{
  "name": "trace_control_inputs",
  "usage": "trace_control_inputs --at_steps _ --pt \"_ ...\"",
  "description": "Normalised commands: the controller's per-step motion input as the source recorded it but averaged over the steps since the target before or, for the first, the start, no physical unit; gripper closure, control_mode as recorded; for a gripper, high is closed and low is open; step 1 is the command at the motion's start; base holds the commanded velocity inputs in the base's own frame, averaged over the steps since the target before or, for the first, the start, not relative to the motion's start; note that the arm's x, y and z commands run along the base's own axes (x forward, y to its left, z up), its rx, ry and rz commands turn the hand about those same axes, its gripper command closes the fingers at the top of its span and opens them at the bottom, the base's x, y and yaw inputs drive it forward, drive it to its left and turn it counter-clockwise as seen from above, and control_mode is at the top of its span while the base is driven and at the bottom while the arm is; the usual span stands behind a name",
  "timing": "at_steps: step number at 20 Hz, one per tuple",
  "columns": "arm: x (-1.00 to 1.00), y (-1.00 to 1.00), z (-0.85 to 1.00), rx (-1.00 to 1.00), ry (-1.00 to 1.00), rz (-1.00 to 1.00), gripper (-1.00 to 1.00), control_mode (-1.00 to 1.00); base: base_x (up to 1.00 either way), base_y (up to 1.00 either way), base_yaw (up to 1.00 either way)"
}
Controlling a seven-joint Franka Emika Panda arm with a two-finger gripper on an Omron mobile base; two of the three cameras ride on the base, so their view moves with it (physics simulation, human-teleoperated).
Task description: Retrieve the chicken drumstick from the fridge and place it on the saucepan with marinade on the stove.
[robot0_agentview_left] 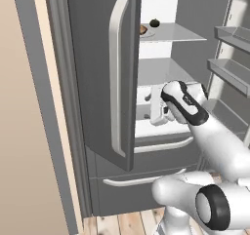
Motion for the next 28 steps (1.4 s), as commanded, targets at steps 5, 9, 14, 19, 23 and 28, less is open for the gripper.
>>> trace_control_inputs --at_steps 5,9,14,19,23,28 --pt "0.76 0.12 -0.01 0.04 0.32 0.24 -1.00 -1.00 0.00 0.00 0.00" --pt "0.14 0.43 0.00 0.14 0.20 0.30 -1.00 -1.00 0.00 0.00 0.00" --pt "-0.02 0.73 -0.08 0.23 0.13 0.32 -1.00 -1.00 0.00 0.00 0.00" --pt "-0.47 0.53 -0.18 0.29 0.20 0.26 -1.00 -1.00 0.00 0.00 0.00" --pt "-0.99 0.72 -0.13 0.34 0.27 0.02 -1.00 -1.00 0.00 0.00 0.00" --pt "-0.92 0.99 0.03 0.28 0.22 -0.04 -1.00 -1.00 0.00 0.00 0.00"
